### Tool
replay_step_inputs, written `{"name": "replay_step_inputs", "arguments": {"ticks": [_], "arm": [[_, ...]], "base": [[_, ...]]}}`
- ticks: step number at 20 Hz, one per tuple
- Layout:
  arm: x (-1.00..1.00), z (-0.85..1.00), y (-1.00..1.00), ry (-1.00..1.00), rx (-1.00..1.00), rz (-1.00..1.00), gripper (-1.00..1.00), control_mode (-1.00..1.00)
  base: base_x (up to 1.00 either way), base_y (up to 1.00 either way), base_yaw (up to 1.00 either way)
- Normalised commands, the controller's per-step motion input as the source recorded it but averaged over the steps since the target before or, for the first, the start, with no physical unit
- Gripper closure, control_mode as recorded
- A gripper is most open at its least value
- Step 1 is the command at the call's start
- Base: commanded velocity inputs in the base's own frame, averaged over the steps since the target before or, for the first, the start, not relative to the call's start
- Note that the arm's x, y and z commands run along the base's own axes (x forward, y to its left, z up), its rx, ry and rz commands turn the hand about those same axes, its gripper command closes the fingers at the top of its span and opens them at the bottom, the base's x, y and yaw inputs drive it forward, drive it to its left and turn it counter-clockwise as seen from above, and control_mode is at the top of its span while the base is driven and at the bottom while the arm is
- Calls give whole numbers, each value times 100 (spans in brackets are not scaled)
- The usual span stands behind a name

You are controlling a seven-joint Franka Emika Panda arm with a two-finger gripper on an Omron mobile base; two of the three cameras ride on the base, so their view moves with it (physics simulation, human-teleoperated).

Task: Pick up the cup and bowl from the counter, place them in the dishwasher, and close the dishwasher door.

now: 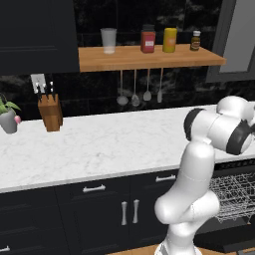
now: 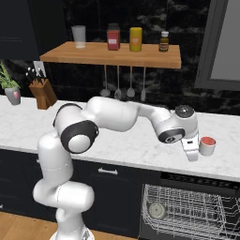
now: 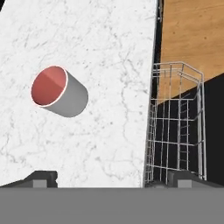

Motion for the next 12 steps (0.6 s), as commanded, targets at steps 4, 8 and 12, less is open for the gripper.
{"name": "replay_step_inputs", "arguments": {"ticks": [4,8,12], "arm": [[0,92,-1,0,11,0,-100,-100],[21,31,-22,8,3,-1,-100,-100],[29,-25,-44,3,8,-1,-100,-100]], "base": [[0,0,0],[0,0,0],[0,0,0]]}}
